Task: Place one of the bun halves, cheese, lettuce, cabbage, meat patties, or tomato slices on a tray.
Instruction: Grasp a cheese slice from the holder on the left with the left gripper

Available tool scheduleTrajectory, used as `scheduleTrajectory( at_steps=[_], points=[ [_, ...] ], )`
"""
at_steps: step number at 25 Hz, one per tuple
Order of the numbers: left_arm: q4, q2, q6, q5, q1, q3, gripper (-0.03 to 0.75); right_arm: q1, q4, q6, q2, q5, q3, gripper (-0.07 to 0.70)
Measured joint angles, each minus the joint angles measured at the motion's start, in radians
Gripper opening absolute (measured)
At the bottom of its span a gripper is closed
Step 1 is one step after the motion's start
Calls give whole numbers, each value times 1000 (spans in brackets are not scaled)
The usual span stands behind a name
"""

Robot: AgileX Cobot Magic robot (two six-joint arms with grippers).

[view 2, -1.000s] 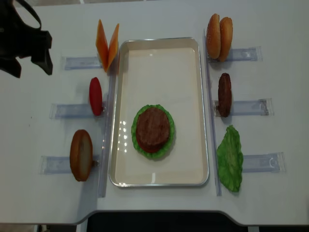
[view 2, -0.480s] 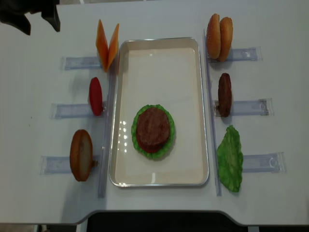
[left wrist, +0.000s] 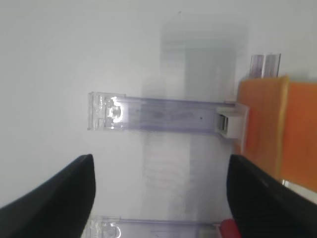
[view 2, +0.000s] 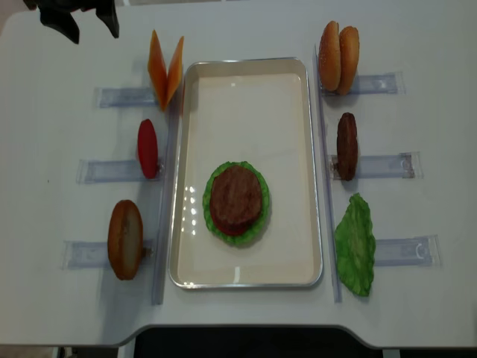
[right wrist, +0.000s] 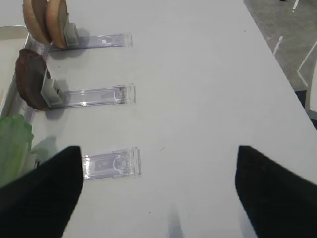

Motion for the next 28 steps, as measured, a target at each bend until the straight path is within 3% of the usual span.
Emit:
scheduleTrajectory(
  at_steps=[10, 28],
  points=[
    [11, 56, -61, 0, -65, -57, 632, 0, 0, 0, 0, 0, 0, 591],
    [107, 57, -260, 0, -325, -64, 632, 0, 0, 0, 0, 0, 0, 580]
  ],
)
